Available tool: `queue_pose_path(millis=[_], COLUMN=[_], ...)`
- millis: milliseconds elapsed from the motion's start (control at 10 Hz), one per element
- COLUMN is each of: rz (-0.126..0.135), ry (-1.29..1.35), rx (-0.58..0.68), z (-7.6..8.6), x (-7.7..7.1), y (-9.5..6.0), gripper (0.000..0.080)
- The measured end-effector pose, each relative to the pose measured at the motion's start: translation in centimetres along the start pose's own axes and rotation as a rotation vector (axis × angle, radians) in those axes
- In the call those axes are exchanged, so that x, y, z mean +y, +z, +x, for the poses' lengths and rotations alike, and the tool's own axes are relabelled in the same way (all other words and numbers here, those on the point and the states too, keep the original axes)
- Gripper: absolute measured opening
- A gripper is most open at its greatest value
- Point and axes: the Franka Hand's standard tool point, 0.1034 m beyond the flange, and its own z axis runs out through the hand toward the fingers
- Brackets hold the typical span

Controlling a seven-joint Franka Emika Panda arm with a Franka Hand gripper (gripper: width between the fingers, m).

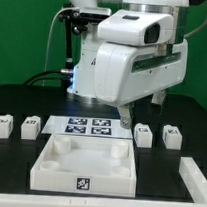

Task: Assemble one leg

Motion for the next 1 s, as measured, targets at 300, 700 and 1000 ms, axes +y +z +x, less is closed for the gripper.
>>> queue_pose_path(millis=[300, 700, 1000], rz=[0.0, 0.0, 0.0], ry=[0.0, 0.0, 0.0], rx=[0.0, 0.0, 0.0], z=[0.0, 0.0, 0.0], x=[0.0, 0.0, 0.0], y=[0.0, 0.01, 0.01], gripper=[0.065, 0.065, 0.065])
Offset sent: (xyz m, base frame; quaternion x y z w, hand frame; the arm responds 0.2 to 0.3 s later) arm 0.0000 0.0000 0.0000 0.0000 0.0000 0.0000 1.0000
